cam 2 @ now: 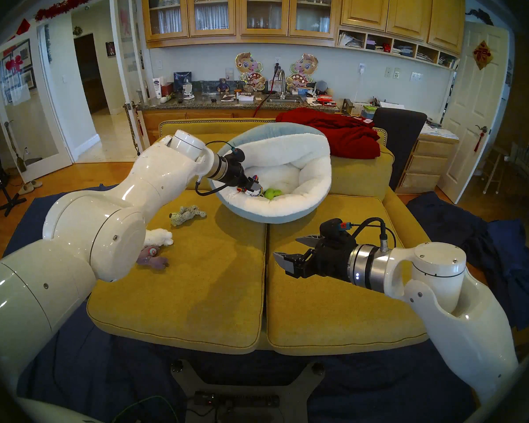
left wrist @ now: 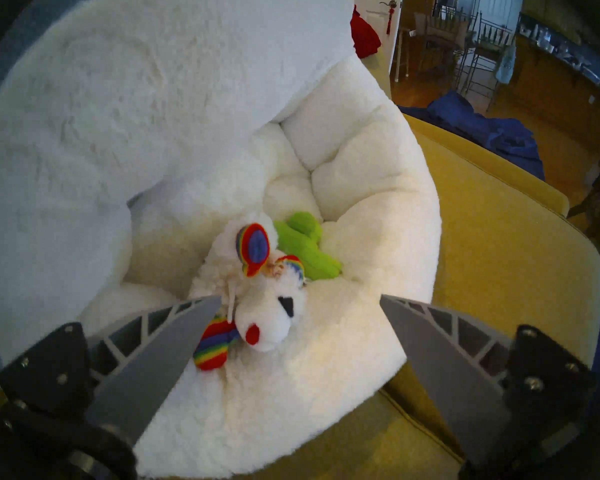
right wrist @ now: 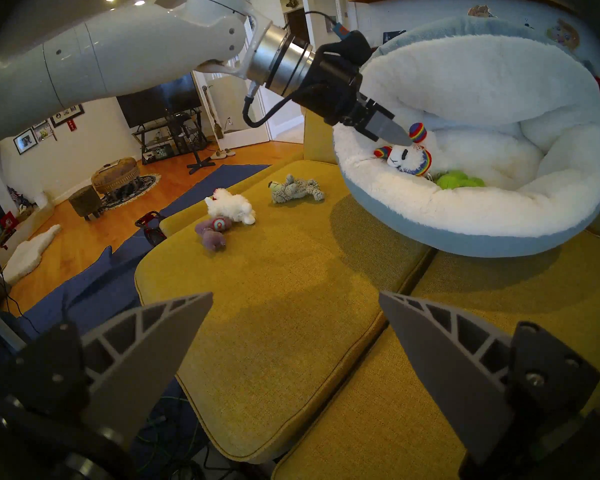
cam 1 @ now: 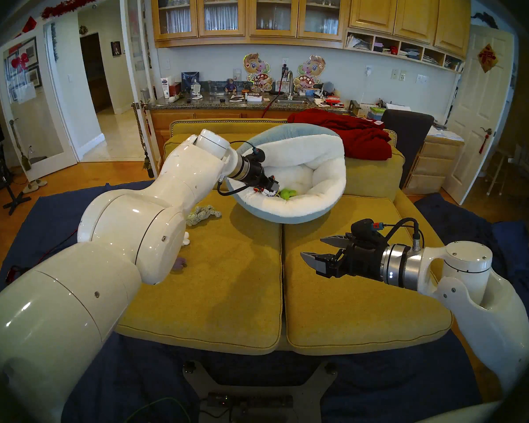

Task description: Put toys into dog bed

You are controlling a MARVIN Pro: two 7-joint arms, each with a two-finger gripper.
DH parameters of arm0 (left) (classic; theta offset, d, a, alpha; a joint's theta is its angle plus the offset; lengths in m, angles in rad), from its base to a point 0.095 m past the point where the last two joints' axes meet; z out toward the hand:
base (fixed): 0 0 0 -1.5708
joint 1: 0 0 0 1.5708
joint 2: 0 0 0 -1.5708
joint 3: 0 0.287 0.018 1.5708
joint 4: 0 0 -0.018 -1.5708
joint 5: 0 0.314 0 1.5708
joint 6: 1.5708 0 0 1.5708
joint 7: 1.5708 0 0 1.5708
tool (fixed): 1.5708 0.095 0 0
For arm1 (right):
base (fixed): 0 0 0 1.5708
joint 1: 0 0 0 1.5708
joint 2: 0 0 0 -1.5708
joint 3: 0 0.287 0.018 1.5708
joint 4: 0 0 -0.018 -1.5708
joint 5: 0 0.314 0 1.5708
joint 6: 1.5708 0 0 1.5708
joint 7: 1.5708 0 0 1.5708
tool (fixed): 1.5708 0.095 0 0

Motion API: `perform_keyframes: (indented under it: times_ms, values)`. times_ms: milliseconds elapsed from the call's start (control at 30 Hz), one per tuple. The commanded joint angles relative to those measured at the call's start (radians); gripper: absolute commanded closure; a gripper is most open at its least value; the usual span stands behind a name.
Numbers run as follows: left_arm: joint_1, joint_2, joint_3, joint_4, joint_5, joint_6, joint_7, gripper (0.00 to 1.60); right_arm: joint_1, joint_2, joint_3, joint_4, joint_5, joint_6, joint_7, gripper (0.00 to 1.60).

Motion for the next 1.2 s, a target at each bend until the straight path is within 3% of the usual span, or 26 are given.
perform_keyframes:
  times_ms: [0,333,1167]
  values:
    - [-0.053,0.040,-0.015,-0.066,-0.011,-0.001,-0.040,0.00,0.012,0.001,0.008,-0.012,0.000,-0.005,0.001,0.00]
    - [-0.079,0.094,-0.035,-0.137,-0.014,0.001,-0.078,0.00,0.010,0.001,0.003,-0.005,0.001,-0.004,0.001,0.00]
    - [-0.039,0.271,-0.080,-0.234,-0.015,0.020,-0.191,0.00,0.012,0.001,-0.008,0.009,0.001,-0.004,0.001,0.00]
